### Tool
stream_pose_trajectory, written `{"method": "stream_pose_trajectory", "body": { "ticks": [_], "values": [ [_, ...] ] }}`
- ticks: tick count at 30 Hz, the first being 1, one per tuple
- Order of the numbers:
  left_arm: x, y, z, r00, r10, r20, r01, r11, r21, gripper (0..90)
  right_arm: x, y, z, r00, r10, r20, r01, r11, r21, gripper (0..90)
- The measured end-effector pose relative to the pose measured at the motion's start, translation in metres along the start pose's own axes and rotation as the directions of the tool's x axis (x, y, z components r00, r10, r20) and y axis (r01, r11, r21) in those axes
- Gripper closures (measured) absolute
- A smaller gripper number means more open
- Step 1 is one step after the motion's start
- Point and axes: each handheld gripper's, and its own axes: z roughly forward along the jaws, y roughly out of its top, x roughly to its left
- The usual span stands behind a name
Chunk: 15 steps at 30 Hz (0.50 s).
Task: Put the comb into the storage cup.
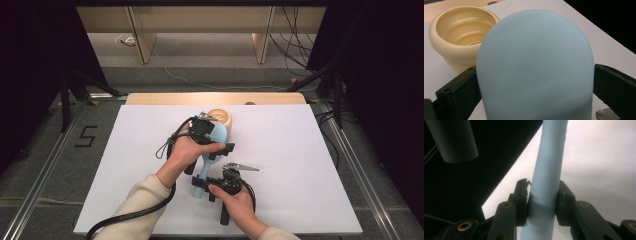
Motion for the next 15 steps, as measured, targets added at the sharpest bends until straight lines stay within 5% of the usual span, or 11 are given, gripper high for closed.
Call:
{"method": "stream_pose_trajectory", "body": {
  "ticks": [15],
  "values": [
    [0.0001, -0.0017, -0.0034, 0.9992, -0.033, -0.023, 0.032, 0.9992, -0.022, 18.4, -0.0005, 0.0001, 0.0001, 1.0000, -0.003, 0.004, 0.003, 1.000, -0.001, 67.8]
  ]
}}
